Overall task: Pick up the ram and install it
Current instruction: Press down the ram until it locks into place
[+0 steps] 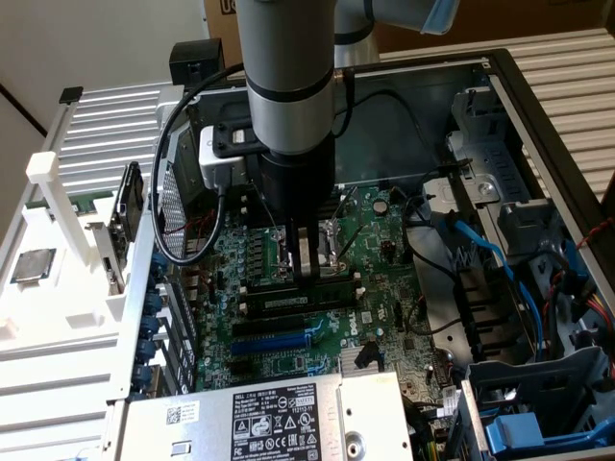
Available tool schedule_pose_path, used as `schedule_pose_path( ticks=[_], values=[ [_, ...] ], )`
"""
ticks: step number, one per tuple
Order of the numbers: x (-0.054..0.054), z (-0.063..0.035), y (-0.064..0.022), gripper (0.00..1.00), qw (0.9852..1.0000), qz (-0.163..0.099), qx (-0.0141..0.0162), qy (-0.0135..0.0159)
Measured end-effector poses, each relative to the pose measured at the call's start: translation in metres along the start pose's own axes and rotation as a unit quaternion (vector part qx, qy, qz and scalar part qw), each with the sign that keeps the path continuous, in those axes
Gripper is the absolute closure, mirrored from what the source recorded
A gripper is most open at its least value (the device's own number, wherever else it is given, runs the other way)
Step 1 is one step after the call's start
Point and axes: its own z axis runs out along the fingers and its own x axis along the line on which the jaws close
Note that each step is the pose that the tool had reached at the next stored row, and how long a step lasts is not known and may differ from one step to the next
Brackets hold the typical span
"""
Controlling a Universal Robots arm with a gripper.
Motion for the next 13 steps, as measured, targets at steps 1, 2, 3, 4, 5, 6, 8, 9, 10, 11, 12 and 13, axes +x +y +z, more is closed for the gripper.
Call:
schedule_pose_path(
  ticks=[1,2,3,4,5,6,8,9,10,11,12,13],
  values=[
    [0.0000,0.0000,0.0001,0.89,1.0000,0.000,0.0000,0.0000],
    [0.0000,0.0000,0.0001,0.89,1.0000,0.000,0.0000,0.0000],
    [0.0002,0.0000,0.0002,0.89,1.0000,0.000,0.0000,0.0000],
    [0.0003,0.0000,0.0003,0.89,1.0000,0.000,0.0000,0.0000],
    [0.0004,0.0000,0.0002,0.89,1.0000,0.000,0.0000,0.0000],
    [0.0004,0.0000,0.0002,0.89,1.0000,0.000,0.0000,0.0000],
    [0.0005,0.0000,0.0002,0.89,1.0000,0.000,0.0000,0.0000],
    [0.0006,-0.0001,0.0002,0.89,1.0000,0.000,-0.0001,0.0000],
    [0.0006,0.0000,0.0002,0.89,1.0000,0.000,0.0000,0.0000],
    [0.0008,-0.0001,0.0002,0.89,1.0000,0.000,0.0000,0.0000],
    [0.0008,-0.0001,0.0002,0.89,1.0000,0.000,0.0000,0.0000],
    [0.0008,-0.0001,0.0002,0.89,1.0000,0.000,0.0000,0.0000]
  ],
)
